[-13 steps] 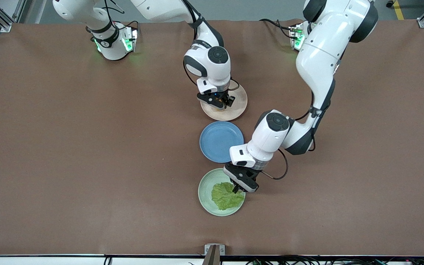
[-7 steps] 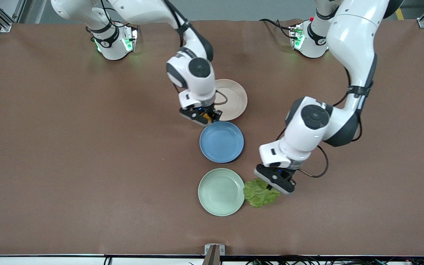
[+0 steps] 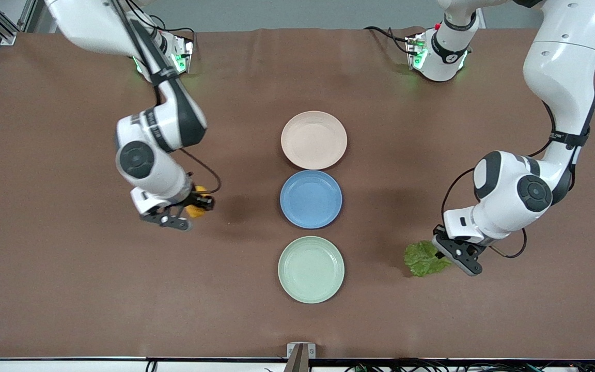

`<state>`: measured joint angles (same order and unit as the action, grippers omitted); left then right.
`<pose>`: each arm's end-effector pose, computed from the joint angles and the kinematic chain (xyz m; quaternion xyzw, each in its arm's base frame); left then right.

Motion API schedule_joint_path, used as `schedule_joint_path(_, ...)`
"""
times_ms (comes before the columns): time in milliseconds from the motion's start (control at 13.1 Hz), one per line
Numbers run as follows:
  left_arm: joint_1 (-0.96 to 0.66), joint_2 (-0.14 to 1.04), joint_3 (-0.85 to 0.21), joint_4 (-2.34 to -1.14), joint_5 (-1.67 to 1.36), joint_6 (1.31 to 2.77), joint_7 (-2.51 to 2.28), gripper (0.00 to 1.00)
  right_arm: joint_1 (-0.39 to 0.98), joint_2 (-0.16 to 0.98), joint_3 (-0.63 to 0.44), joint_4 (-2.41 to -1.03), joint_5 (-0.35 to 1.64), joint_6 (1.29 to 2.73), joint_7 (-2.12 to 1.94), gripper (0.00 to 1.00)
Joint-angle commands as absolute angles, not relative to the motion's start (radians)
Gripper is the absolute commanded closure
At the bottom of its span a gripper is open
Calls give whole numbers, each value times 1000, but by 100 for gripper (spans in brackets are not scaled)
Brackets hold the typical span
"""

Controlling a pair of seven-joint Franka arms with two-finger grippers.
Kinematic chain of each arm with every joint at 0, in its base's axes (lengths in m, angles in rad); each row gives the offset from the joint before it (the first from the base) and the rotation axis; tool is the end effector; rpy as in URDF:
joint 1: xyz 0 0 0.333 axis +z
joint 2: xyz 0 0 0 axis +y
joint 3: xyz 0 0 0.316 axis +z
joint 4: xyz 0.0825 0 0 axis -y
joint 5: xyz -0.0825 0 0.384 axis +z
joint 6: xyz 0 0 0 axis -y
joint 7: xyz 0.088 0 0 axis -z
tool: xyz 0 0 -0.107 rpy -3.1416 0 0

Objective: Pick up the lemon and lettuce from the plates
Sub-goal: 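Carry the lettuce and lemon off their plates onto the bare table, then open both grippers to release the lettuce and the lemon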

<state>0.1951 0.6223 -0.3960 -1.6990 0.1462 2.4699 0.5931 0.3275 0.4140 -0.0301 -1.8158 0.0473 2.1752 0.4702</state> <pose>0.6860 -0.1052 0.2750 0.9129 -0.3913 0.1097 0.0381 0.6099 0.1902 0.3077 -0.9946 0.0991 0.0300 0.0019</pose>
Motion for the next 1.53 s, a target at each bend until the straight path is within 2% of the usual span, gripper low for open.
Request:
schedule_joint_path(0,237,551,-408,-1813,173,2477,607,100,206,387,-8,-1871,61,2181,262,100)
schedule_joint_path(229,279,551,-408,-1856,175,2487,620,100,126,414,-9,-1873,61,2210,126,100)
schedule_joint_path(459,290,561,-407,-1867,245,2519,655,99,120,469,-9,-1930,61,2356,107,100)
schedule_joint_path(611,304,577,-410,-1871,255,2520,653,96,106,500,-9,-1927,61,2371,49,100)
schedule_joint_path(688,304,578,-408,-1876,255,2520,652,79,100,517,-9,-1927,61,2387,31,100)
schedule_joint_path(841,310,568,-410,-1882,255,2519,655,1,97,540,-9,-1928,61,2411,23,100)
schedule_joint_path(1070,296,502,-423,-1876,255,2490,585,0,92,557,-9,-1925,61,2424,-14,100)
schedule_joint_path(1223,301,451,-440,-1862,244,2421,510,0,74,566,-9,-1925,61,2428,-38,100)
schedule_joint_path(1376,301,394,-475,-1792,226,2264,401,0,74,569,-9,-1925,61,2431,-37,97)
schedule_joint_path(1452,301,370,-501,-1754,224,2159,312,0,72,568,-9,-1922,61,2428,-31,78)
